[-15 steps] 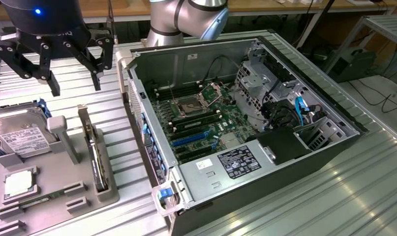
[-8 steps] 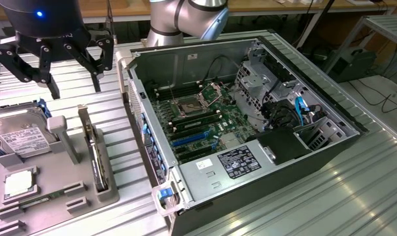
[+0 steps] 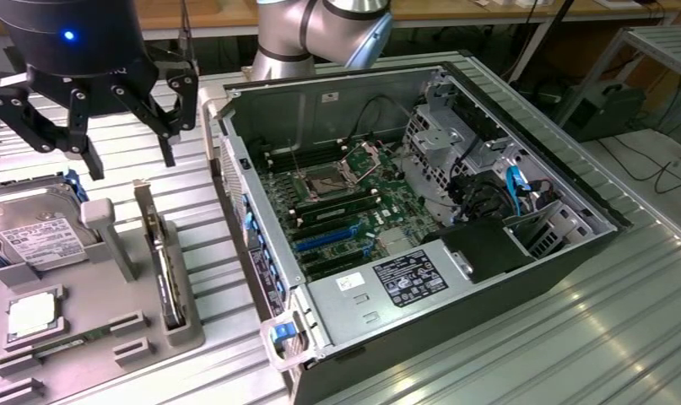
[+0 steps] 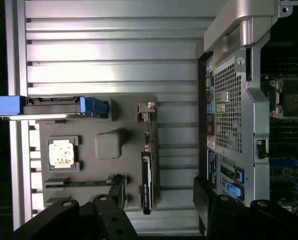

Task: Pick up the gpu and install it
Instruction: 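Pick up the gpu and move the gpu toward the slot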

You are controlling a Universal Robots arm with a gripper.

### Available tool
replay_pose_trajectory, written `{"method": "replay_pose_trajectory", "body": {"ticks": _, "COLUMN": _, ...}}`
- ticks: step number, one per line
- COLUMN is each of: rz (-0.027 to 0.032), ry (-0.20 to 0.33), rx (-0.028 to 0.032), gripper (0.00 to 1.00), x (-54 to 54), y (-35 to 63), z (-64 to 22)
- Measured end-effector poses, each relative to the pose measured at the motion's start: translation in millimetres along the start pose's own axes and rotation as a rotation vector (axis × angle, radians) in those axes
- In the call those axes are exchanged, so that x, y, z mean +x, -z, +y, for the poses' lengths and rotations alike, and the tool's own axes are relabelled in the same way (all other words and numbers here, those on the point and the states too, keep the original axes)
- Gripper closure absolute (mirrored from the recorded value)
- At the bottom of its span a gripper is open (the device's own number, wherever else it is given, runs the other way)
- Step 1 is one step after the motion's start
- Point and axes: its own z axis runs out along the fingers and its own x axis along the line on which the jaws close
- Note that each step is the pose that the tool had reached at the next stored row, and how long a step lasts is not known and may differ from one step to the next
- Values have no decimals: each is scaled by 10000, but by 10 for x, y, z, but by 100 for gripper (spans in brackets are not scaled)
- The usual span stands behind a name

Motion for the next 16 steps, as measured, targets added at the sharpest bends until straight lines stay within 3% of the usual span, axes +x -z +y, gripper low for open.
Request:
{"method": "replay_pose_trajectory", "body": {"ticks": 8, "rz": 1, "ry": 13, "rx": 0, "gripper": 34, "x": 4, "y": -21, "z": -79}}
{"method": "replay_pose_trajectory", "body": {"ticks": 16, "rz": 9, "ry": 190, "rx": -4, "gripper": 34, "x": 94, "y": -40, "z": -98}}
